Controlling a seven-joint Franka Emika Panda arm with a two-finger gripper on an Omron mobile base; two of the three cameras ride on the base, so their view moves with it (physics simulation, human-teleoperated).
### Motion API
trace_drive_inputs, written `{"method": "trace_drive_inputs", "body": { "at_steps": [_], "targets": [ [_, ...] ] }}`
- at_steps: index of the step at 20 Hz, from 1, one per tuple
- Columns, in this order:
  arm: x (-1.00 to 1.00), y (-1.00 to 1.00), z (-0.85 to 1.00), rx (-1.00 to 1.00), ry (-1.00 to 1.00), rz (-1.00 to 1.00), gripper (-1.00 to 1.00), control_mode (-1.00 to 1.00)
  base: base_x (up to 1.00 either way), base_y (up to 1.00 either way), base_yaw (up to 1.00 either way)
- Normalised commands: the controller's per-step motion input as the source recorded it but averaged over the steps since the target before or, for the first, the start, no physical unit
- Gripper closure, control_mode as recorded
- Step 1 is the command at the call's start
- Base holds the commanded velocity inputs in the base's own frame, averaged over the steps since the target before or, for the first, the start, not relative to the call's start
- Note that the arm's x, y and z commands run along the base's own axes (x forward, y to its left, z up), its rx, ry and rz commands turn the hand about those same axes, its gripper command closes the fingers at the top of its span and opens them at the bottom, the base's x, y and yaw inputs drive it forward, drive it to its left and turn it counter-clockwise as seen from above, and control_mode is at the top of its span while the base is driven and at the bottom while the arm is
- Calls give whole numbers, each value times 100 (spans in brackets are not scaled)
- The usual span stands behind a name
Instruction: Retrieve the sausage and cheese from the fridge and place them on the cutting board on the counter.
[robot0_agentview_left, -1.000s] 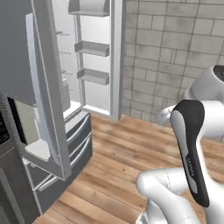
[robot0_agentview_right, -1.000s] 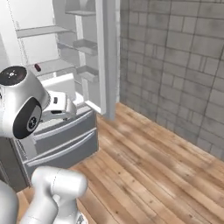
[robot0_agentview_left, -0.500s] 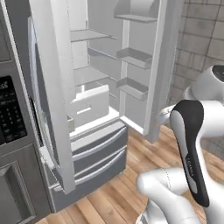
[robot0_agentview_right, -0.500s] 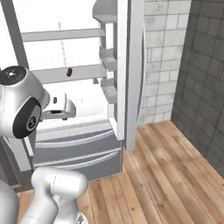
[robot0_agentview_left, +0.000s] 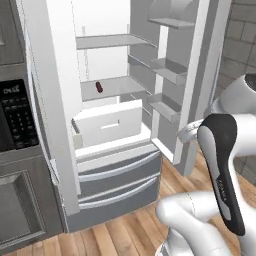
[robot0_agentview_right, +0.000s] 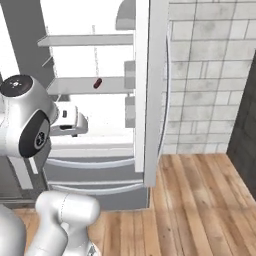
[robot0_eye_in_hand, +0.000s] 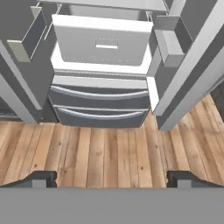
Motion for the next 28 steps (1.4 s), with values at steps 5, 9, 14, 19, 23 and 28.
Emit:
{"method": "trace_drive_inputs", "body": {
  "at_steps": [5,9,14,19,23,28],
  "targets": [
    [0,0,0,0,0,0,-100,100,52,0,29],
    [0,0,0,0,0,0,-100,100,99,0,18],
    [0,0,0,0,0,0,-100,100,100,-5,17],
    [0,0,0,0,0,0,-100,100,100,-13,15],
    [0,0,0,0,0,0,-100,100,99,-24,17],
    [0,0,0,0,0,0,-100,100,100,-31,13]
  ]
}}
